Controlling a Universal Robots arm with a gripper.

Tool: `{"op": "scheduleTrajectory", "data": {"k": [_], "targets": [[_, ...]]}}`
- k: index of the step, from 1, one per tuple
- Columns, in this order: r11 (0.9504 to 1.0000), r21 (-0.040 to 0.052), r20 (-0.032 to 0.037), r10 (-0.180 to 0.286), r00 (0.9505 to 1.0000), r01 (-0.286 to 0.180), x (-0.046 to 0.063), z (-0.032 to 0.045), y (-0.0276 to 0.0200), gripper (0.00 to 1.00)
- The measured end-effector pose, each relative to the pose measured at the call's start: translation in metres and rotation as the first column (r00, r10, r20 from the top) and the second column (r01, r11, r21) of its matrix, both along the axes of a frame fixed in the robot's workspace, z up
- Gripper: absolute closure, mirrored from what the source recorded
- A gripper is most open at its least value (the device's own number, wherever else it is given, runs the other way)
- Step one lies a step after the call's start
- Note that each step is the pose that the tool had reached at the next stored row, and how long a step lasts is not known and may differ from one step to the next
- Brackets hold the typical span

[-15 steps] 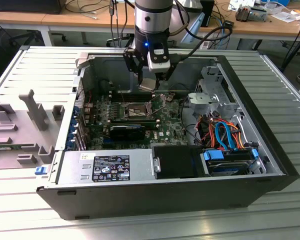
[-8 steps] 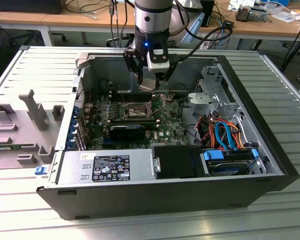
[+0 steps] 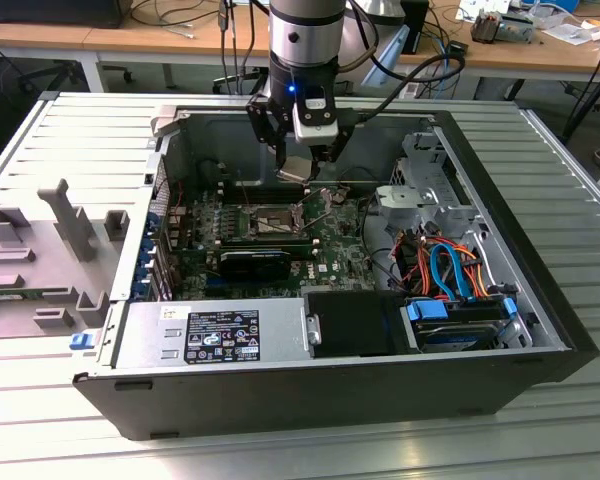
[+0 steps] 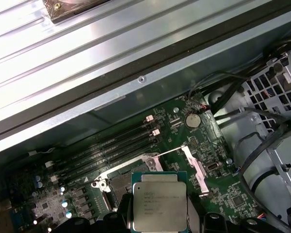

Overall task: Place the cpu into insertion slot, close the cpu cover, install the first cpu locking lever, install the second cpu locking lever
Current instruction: 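Place the cpu into insertion slot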

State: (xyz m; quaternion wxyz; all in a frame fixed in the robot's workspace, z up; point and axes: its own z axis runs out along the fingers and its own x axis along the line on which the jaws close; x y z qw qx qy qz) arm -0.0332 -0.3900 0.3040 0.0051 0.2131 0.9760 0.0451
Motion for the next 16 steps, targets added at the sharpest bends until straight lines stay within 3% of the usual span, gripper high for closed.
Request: {"op": "scheduleTrajectory", "data": {"k": [16], "targets": [[0.9998,0.0001,0.0000,-0.020,0.9998,0.020,0.0000,-0.0001,-0.0001,0.46]]}}
